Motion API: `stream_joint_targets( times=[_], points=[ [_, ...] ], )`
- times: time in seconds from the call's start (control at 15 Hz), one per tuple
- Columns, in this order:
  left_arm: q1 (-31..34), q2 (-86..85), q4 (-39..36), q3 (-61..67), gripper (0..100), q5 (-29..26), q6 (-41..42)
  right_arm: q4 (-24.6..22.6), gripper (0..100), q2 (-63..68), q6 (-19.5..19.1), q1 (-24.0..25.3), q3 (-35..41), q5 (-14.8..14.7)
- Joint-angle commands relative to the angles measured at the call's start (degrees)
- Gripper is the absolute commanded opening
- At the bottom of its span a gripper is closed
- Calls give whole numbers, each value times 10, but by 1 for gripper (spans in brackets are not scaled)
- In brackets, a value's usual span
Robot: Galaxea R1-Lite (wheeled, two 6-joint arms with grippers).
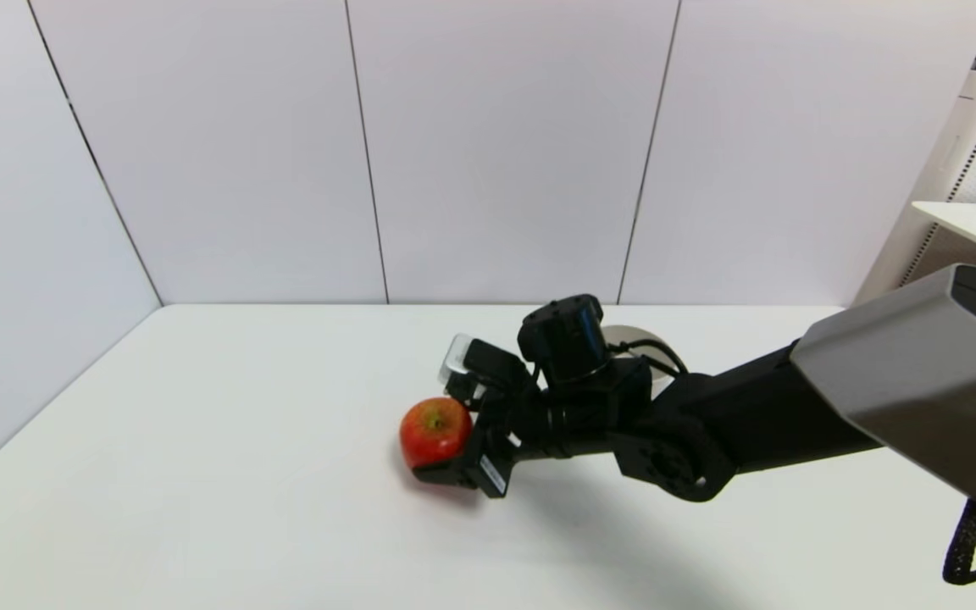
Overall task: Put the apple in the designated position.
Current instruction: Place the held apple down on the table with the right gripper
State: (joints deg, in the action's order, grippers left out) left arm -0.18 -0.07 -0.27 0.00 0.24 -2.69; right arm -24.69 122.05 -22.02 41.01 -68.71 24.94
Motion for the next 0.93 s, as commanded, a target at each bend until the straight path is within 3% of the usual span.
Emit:
stream_joint_targets(
  times=[0.07,0.4,0.53,0.8,0.93],
  points=[
    [0,0,-1,0,100,0,0,-19,0,-44,0,-87,-64,5],
    [0,0,-1,0,100,0,0,-59,0,-14,-10,-225,-165,32],
    [0,0,-1,0,100,0,0,-70,0,21,-38,-267,-212,46],
    [0,0,-1,0,100,0,0,-58,0,74,-81,-321,-254,78],
    [0,0,-1,0,100,0,0,-18,0,85,-103,-335,-256,100]
  ],
)
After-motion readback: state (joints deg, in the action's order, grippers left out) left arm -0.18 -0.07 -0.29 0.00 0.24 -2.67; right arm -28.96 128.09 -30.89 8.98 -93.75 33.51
